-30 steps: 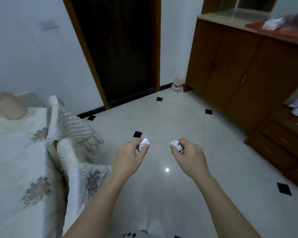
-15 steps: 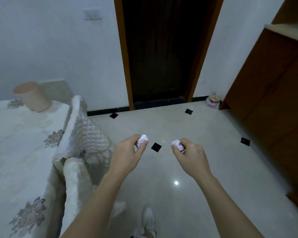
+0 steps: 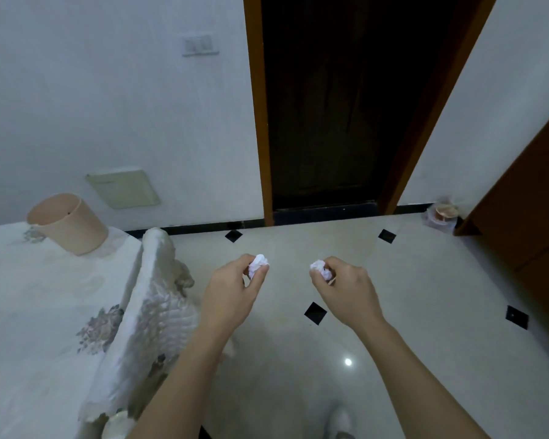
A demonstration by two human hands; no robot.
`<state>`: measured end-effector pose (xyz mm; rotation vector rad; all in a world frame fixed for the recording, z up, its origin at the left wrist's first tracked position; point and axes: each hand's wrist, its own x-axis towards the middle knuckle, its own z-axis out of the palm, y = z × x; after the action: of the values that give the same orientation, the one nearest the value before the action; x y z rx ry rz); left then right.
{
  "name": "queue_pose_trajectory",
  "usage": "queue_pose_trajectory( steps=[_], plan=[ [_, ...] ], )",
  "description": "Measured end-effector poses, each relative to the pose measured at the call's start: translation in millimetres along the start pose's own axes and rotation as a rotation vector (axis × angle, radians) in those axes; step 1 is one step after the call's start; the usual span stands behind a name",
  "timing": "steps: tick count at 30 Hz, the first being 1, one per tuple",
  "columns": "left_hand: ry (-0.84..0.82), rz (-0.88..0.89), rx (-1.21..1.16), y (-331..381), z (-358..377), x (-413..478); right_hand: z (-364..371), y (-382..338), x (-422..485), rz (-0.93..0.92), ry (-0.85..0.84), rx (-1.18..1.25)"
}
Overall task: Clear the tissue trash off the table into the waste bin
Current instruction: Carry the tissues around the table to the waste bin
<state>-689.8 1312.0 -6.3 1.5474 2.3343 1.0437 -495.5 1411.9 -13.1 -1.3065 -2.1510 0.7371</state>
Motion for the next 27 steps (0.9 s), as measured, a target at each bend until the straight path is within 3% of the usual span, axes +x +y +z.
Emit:
queue_pose_trajectory(
  steps=[20, 27],
  plan=[
    [0.194, -0.312, 0.071, -53.5, 47.1, 313.0, 72.8, -2.8, 389.3, -0.236, -0.240, 0.033],
    [0.308, -0.454, 0.126, -89.0, 33.9, 359.7, 124.2, -34.7, 472.4, -0.341, -0.398, 0.067]
  ],
)
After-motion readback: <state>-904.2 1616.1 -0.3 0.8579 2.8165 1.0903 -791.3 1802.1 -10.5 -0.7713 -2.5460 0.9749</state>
